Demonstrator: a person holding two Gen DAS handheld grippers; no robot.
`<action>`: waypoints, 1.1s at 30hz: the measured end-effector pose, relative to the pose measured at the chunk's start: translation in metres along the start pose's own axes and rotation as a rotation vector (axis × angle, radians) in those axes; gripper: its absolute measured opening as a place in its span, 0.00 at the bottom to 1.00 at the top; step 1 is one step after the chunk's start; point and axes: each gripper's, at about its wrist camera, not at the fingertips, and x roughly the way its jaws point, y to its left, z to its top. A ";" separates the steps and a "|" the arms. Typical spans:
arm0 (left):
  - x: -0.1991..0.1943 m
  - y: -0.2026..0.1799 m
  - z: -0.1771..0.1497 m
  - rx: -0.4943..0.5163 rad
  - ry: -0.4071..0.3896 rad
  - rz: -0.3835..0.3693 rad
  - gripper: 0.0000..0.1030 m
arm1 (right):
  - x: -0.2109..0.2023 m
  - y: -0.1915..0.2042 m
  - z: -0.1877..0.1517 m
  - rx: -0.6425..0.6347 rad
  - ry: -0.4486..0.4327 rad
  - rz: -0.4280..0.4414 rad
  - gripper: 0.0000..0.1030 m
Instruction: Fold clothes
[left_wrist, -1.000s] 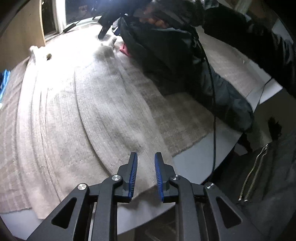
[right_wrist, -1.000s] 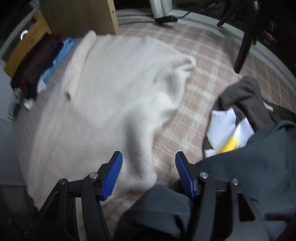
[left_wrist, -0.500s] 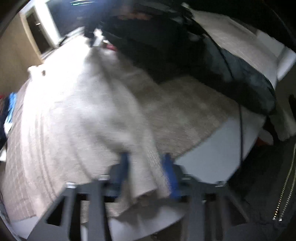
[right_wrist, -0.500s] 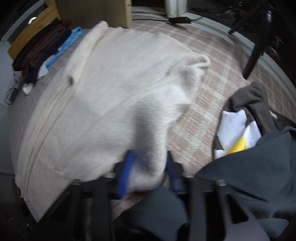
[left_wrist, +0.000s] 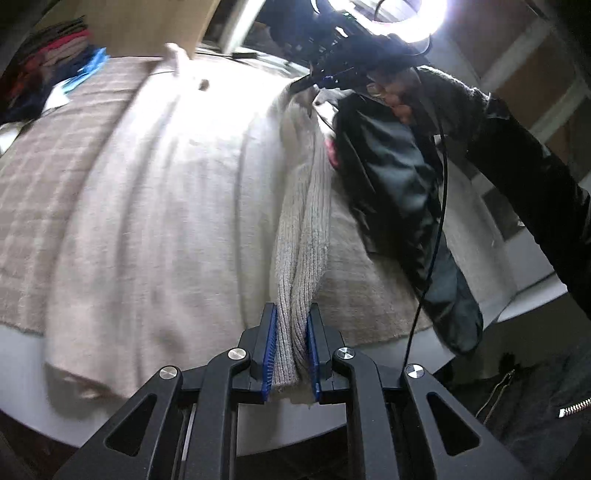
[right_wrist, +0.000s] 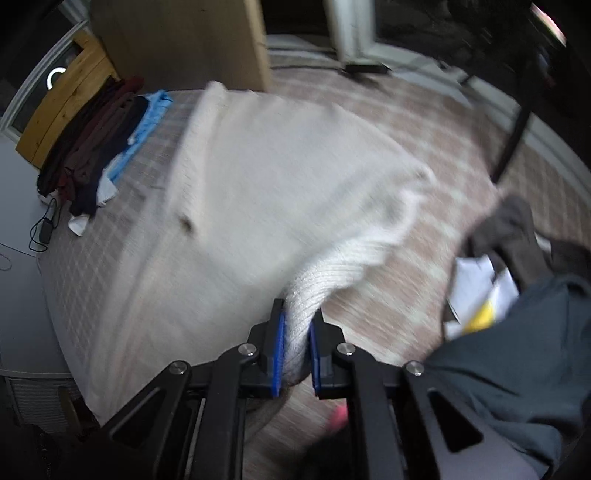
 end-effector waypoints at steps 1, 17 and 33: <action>-0.003 0.005 -0.003 -0.007 -0.006 0.005 0.14 | 0.002 0.009 0.007 -0.022 0.002 -0.013 0.11; 0.026 0.037 -0.018 -0.041 0.047 0.025 0.14 | 0.079 0.100 0.041 -0.183 0.124 -0.114 0.14; 0.012 0.011 0.018 0.125 0.055 0.069 0.16 | -0.027 -0.010 0.038 0.077 -0.202 -0.042 0.37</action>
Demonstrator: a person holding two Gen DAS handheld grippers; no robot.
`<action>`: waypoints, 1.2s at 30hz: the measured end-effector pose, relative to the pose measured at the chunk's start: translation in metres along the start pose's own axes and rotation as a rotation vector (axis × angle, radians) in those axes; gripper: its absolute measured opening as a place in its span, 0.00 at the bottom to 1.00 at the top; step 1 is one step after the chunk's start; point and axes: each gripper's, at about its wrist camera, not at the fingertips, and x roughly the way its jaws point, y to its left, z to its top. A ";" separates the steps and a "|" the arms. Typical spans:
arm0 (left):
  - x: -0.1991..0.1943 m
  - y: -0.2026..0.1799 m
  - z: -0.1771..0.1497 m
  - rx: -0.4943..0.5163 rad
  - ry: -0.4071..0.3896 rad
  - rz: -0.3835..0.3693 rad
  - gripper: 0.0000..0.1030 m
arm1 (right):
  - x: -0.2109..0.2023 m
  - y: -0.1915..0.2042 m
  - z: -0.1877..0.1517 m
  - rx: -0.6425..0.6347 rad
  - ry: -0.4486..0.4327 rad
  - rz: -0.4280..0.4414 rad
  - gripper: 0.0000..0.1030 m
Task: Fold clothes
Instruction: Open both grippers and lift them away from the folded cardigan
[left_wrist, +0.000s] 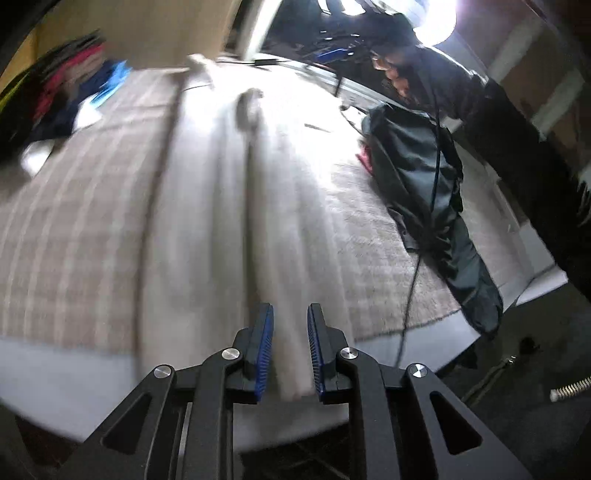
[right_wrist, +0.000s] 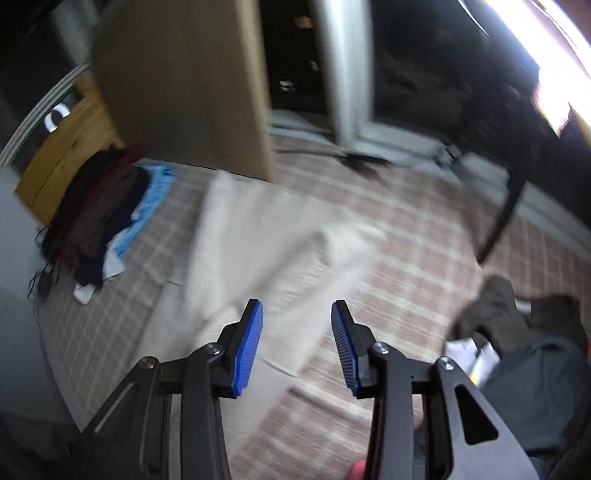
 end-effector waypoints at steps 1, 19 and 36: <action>0.011 -0.002 0.004 0.016 0.018 -0.009 0.16 | 0.007 -0.004 -0.001 0.010 0.011 0.002 0.37; 0.033 -0.005 0.019 0.036 0.117 0.002 0.18 | 0.044 -0.008 0.018 -0.053 -0.071 0.100 0.41; 0.032 0.047 0.015 -0.041 0.114 0.131 0.20 | 0.156 0.072 0.072 -0.040 0.075 0.361 0.39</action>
